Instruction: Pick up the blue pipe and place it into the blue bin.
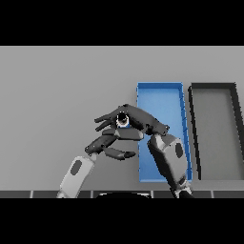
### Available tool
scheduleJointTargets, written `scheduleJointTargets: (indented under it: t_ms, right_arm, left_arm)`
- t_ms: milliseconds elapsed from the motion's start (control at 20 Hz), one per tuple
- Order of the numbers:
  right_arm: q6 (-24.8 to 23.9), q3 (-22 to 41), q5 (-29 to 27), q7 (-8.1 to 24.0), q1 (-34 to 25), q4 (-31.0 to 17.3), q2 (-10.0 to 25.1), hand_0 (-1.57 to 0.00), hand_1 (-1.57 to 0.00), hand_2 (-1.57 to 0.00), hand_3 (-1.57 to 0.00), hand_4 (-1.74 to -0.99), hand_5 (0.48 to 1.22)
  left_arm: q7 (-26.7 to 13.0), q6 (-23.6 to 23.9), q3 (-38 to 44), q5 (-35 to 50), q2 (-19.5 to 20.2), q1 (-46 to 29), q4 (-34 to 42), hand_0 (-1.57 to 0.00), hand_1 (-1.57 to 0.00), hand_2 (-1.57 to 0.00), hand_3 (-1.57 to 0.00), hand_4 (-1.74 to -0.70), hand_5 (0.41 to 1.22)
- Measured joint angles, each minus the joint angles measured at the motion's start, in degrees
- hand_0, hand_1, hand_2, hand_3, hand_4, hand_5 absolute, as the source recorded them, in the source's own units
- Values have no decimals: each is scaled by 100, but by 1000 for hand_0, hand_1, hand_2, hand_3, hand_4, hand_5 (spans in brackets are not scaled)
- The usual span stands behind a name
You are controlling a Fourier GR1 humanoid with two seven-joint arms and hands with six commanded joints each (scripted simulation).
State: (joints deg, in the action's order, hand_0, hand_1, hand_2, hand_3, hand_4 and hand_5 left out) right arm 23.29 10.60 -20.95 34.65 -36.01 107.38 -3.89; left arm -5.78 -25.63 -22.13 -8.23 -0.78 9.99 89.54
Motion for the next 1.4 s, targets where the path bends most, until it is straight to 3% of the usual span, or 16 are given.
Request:
scheduleJointTargets:
  t_ms: [100,200,350,500,600,900,1000,1150,1250,1400]
  right_arm:
    - [-390,-200,-528,-29,-544,-90,293,-1571,-1571,-1571,-1571,-1497,1221]
    - [-844,-653,-711,-65,-1181,-159,531,-1571,-1571,-1571,-1571,-1497,1221]
    - [-983,-1237,-473,-170,-1580,-597,966,-1571,-1571,-1571,-1571,-1498,1221]
    - [-961,-1553,-42,-248,-1672,-1035,1189,-1571,-1571,-1571,-1571,-1498,1221]
    - [-969,-1796,146,-135,-1525,-1191,1372,-1571,-1571,-1571,-1571,-1499,1221]
    - [-829,-2082,785,27,-603,-1356,1481,-1571,-1571,-1571,-1571,-1499,1221]
    - [-928,-1895,934,27,-163,-1349,1558,-1571,-1571,-1571,-1571,-1500,1221]
    - [-1227,-1652,1035,27,389,-1443,1774,-1571,-1571,-1571,-1571,-1500,1221]
    - [-1689,-1356,1103,27,705,-1602,1953,-1571,-1571,-1571,-1571,-1500,1221]
    - [-2289,-900,808,24,995,-1837,2344,-1571,-1571,-1571,-1571,-1498,1221]
  left_arm:
    - [-22,11,-6,11,6,-35,86,-2,-2,-2,-1,-954,474]
    - [-96,7,-49,3,-22,-45,133,-1,-1,-1,0,-949,471]
    - [146,21,-58,-50,121,-228,269,0,0,0,0,-948,466]
    - [-87,14,-13,26,137,-219,386,1,1,1,1,-950,472]
    - [-151,27,24,38,104,-151,308,1,1,1,1,-950,474]
    - [20,97,4,-66,72,-107,220,1,1,1,1,-941,462]
    - [61,71,53,-18,130,-115,245,1,1,1,1,-935,460]
    - [156,125,20,-110,143,-149,247,1,1,1,1,-927,463]
    - [228,150,34,-137,163,-107,252,1,1,1,1,-928,465]
    - [137,136,106,-97,218,-59,255,1,1,1,1,-928,470]
